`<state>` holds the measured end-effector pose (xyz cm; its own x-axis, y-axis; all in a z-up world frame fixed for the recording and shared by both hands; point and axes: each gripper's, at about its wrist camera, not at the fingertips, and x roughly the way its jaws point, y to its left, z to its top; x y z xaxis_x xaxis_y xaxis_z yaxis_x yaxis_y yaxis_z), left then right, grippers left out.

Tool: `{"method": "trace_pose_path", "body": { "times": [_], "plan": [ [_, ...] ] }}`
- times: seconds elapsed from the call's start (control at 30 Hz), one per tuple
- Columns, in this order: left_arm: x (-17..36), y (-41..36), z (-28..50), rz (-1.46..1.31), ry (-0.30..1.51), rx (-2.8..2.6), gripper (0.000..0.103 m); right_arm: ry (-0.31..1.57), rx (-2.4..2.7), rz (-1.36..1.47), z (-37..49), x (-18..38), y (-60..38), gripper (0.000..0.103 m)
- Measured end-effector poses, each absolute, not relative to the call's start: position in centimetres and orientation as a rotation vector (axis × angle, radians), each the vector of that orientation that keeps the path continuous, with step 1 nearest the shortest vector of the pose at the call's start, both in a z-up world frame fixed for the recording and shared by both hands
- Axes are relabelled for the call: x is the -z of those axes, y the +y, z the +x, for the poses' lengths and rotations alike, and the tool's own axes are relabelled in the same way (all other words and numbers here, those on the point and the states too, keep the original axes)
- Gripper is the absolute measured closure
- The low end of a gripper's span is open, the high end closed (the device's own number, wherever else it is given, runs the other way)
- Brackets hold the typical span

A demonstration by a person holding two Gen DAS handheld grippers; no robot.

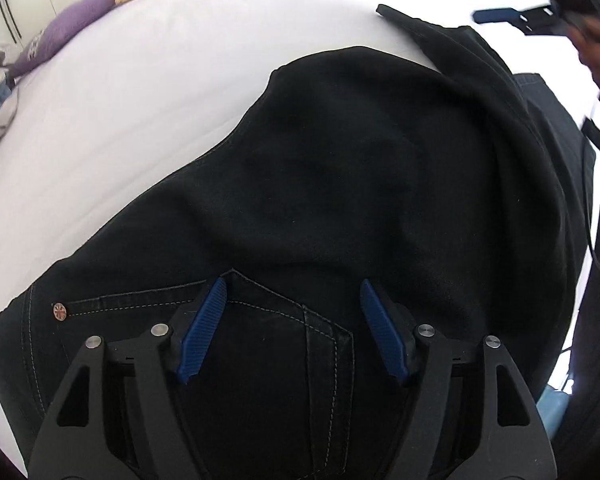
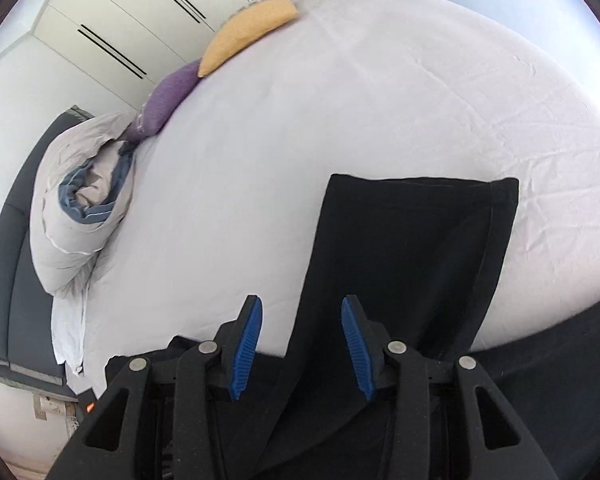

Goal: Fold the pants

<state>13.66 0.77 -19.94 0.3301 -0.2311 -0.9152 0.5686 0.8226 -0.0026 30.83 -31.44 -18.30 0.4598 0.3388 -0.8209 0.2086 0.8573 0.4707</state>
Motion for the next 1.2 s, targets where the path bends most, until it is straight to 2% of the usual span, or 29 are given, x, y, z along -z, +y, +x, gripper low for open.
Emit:
{"method": "trace_pose_path", "body": {
  "times": [0.07, 0.13, 0.47, 0.5, 0.53, 0.57, 0.6, 0.9, 1.0, 1.13, 1.2],
  "plan": [
    [19.9, 1.0, 14.2, 0.31, 1.139, 0.544, 0.035, 1.148, -0.066, 0.527, 33.1, 19.0, -31.2, 0.054],
    [20.1, 1.4, 14.0, 0.291, 1.152, 0.552, 0.035, 1.201, -0.026, 0.479, 35.2, 20.1, -31.1, 0.042],
    [20.3, 1.4, 14.4, 0.307, 1.143, 0.542, 0.035, 1.396, 0.153, 0.239, 41.7, 25.8, -28.7, 0.041],
    [20.3, 1.5, 14.4, 0.307, 1.141, 0.542, 0.035, 1.395, 0.145, 0.22, 41.7, 26.0, -28.7, 0.048],
    [20.3, 1.6, 14.3, 0.304, 1.14, 0.543, 0.035, 1.393, 0.138, 0.211, 41.8, 25.9, -28.7, 0.071],
    [20.3, 2.5, 13.4, 0.303, 1.137, 0.544, 0.035, 1.389, 0.125, 0.223, 41.7, 25.8, -29.0, 0.086],
    [20.2, 2.6, 13.4, 0.299, 1.135, 0.545, 0.035, 1.384, 0.111, 0.25, 41.7, 25.6, -29.2, 0.096],
    [20.8, 3.3, 12.6, 0.287, 1.139, 0.524, 0.034, 1.056, 0.052, 0.417, 32.1, 17.5, -36.5, 0.098],
    [20.8, 3.1, 12.9, 0.287, 1.144, 0.515, 0.034, 0.929, 0.07, 0.457, 26.0, 14.8, -39.6, 0.099],
    [20.7, 2.7, 13.2, 0.285, 1.157, 0.5, 0.033, 0.728, 0.075, 0.655, 16.3, 12.3, -43.8, 0.099],
    [20.7, 2.4, 13.2, 0.283, 1.161, 0.49, 0.033, 0.669, 0.131, 0.738, 11.7, 12.6, -46.0, 0.099]
  ]
}}
